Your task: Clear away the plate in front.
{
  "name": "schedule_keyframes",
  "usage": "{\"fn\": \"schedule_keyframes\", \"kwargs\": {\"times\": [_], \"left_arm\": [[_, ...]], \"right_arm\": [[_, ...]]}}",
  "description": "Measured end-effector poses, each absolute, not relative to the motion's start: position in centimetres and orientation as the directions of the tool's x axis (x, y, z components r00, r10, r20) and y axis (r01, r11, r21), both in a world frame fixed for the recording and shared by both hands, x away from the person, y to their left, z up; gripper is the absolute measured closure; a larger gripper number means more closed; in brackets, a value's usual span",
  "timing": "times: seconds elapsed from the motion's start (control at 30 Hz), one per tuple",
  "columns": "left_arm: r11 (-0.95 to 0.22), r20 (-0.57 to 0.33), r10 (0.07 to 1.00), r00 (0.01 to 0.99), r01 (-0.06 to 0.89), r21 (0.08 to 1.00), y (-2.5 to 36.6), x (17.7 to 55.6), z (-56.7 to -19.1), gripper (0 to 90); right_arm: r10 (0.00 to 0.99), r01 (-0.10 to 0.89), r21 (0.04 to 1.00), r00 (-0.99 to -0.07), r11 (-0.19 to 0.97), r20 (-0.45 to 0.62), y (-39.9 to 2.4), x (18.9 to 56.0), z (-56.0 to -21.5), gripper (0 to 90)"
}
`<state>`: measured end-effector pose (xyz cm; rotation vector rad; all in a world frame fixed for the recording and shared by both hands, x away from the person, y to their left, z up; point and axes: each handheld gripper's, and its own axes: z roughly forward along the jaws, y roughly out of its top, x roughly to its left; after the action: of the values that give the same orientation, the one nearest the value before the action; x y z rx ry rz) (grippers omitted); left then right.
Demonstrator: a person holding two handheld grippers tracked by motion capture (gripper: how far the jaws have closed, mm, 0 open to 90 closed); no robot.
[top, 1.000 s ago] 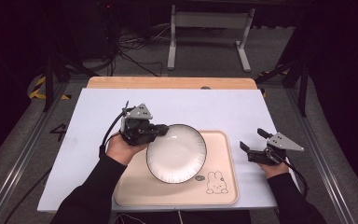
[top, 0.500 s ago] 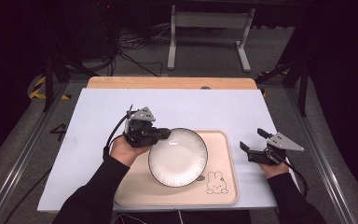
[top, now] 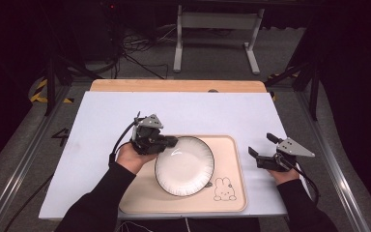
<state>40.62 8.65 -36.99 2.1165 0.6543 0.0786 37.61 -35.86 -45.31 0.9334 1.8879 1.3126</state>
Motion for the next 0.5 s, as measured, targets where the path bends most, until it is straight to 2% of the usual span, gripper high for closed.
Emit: {"fn": "schedule_keyframes", "kwargs": {"times": [0.5], "left_arm": [[-0.462, -0.219, 0.510, 0.832, 0.480, 0.746, 8.4, 41.7, -38.6, 83.4]], "right_arm": [[0.835, 0.188, 0.951, -0.539, 0.246, -0.109, -35.9, 37.6, -45.3, 8.3]]}}
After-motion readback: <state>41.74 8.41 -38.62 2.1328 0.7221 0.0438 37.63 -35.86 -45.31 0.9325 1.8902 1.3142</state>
